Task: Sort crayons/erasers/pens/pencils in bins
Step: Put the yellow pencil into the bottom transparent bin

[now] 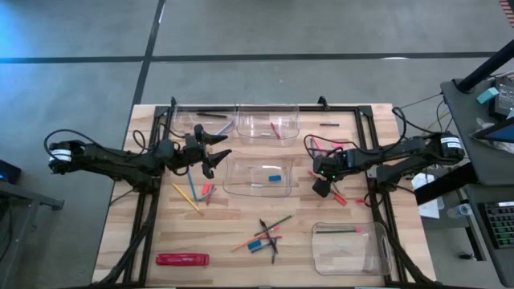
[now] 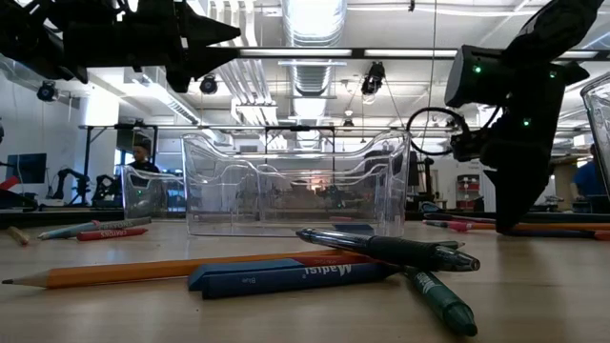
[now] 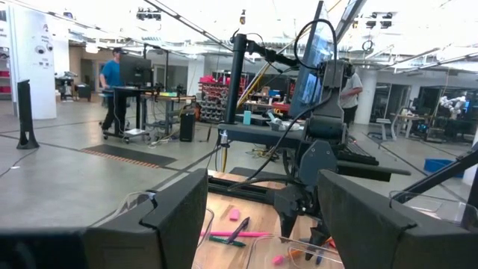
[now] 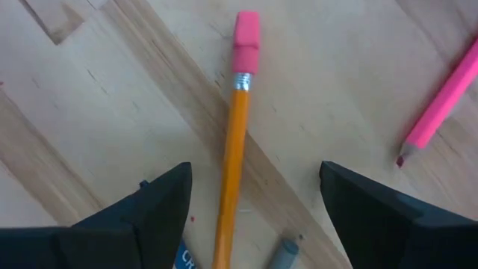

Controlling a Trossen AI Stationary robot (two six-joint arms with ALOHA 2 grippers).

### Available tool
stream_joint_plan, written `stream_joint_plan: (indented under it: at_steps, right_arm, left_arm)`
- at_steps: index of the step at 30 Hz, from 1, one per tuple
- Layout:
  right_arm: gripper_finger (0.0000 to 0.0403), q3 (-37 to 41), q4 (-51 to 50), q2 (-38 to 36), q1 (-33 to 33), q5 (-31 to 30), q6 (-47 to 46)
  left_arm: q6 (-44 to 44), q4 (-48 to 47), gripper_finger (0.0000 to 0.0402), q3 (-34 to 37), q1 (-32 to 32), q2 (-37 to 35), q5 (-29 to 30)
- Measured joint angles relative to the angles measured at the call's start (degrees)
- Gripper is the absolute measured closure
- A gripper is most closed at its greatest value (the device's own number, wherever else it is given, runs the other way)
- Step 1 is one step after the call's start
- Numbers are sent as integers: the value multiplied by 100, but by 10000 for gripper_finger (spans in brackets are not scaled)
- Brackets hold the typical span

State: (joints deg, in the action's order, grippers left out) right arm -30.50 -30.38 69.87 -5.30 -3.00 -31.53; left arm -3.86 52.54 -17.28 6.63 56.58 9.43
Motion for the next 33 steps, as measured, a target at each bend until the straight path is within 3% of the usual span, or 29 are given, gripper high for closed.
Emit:
stream_joint_plan:
  at_steps: [8,24,33]
  right_arm:
    - [140,65,127,0,2,-9,-49]
    - [277,72,257,7,2,43,-85]
    - [377,69,258,7,2,36,-89]
  left_arm:
    - [0,0,164,0,0,0,0]
    - [0,2,164,0,0,0,0]
    - [0,2,164,0,0,0,0]
